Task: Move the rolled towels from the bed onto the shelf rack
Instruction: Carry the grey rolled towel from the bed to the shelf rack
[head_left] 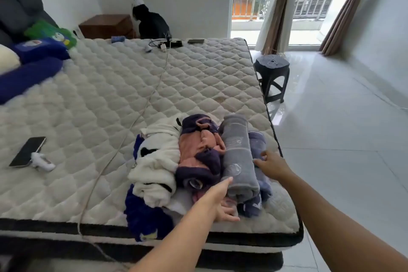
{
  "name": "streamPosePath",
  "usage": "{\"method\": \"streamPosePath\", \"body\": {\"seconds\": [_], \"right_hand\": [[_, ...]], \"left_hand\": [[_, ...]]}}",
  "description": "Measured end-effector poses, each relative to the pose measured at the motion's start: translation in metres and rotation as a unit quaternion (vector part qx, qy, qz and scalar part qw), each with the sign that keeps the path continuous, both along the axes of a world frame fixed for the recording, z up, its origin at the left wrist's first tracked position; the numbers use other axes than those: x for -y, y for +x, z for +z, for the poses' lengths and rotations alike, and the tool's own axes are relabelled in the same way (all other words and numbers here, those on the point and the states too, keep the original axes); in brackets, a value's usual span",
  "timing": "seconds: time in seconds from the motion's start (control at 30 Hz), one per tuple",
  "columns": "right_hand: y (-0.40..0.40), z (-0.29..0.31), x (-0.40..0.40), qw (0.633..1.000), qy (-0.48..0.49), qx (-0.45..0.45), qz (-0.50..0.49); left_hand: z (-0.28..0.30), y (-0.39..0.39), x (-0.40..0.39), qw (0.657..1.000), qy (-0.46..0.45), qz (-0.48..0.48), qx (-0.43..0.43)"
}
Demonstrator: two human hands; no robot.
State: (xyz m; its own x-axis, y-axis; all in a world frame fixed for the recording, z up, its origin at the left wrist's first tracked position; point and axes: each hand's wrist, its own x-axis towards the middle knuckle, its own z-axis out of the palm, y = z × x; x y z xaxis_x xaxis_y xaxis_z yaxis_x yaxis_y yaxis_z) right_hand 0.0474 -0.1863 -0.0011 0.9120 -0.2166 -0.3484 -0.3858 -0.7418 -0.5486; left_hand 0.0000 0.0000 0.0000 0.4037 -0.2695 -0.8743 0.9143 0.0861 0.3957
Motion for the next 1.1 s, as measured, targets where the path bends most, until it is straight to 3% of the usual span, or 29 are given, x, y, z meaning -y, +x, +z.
{"method": "streamPosePath", "body": {"seconds": [0.17,0.5,0.7,0.87,1.1], "right_hand": [[0.08,-0.01,0.019,0.998,0.065,0.007,0.015],[0.21,-0.033,0.013,0.995,0.052,0.015,0.079],[0.213,-0.049,0.008,0.995,0.065,-0.003,0.073],[0.206,-0.027,0.017,0.994,0.084,0.002,0.074],[0.138,0.019,0.025,0.991,0.054,0.108,0.058]], "left_hand": [[-0.017,0.02,0.025,0.993,-0.036,0.111,-0.02],[-0.043,0.042,0.042,0.983,0.004,0.155,-0.104],[-0.046,0.042,0.039,0.983,0.032,0.154,-0.09],[-0.048,0.03,0.041,0.978,0.045,0.186,-0.081],[-0.046,-0.013,0.042,0.971,0.046,0.232,-0.027]]}}
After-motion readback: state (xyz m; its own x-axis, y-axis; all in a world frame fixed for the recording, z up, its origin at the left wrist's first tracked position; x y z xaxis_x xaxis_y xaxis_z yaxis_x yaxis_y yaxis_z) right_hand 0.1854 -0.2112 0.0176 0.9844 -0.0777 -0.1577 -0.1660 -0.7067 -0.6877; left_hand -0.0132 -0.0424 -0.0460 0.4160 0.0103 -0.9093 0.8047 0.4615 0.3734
